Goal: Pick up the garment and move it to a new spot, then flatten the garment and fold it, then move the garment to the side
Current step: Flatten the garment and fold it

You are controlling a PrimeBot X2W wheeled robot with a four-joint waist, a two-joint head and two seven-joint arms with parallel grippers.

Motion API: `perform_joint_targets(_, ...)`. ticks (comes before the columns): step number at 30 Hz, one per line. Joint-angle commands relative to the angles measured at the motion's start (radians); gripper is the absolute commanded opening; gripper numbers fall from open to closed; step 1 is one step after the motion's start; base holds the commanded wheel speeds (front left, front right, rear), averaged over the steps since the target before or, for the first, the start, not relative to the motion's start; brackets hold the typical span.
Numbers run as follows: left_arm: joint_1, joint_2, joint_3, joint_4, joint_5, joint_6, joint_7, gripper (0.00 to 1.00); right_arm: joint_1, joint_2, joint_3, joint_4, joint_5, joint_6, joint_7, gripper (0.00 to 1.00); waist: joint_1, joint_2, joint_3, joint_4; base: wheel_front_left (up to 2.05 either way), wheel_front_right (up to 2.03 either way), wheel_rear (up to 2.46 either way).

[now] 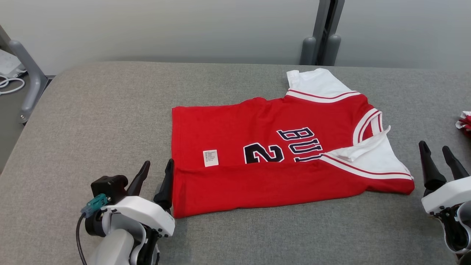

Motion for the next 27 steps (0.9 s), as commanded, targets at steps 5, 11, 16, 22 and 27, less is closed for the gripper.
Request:
perform_joint_targets(5,0.053,-0.043,0.103,-0.009,0.111,-0.015,-0.003,1.00,0.049,0.040,-0.089,-0.043,-0.151,0.000,-0.004,1.00,0.0000,0.0000,-0.004,-0.003,0.00,0.00,0.00)
perform_joint_targets(11,0.105,-0.081,0.200,-0.045,0.223,-0.034,-0.003,1.00,0.108,0.096,-0.168,-0.112,-0.309,0.000,-0.004,1.00,0.0000,0.0000,-0.014,-0.003,0.00,0.00,0.00)
perform_joint_targets(16,0.138,-0.094,0.246,-0.081,0.292,-0.052,-0.003,1.00,0.148,0.133,-0.213,-0.157,-0.384,0.000,-0.004,1.00,0.0000,0.0000,-0.018,-0.002,0.00,0.00,0.00)
perform_joint_targets(22,0.162,-0.096,0.212,-0.047,0.284,-0.065,-0.003,1.00,0.168,0.167,-0.251,-0.121,-0.407,0.000,-0.004,1.00,0.0000,0.0000,-0.020,-0.004,0.00,0.00,0.00)
perform_joint_targets(27,0.126,-0.096,0.144,0.041,0.255,-0.056,-0.003,1.00,0.137,0.174,-0.257,-0.026,-0.393,0.000,-0.004,1.00,0.0000,0.0000,-0.010,-0.003,0.00,0.00,0.00)
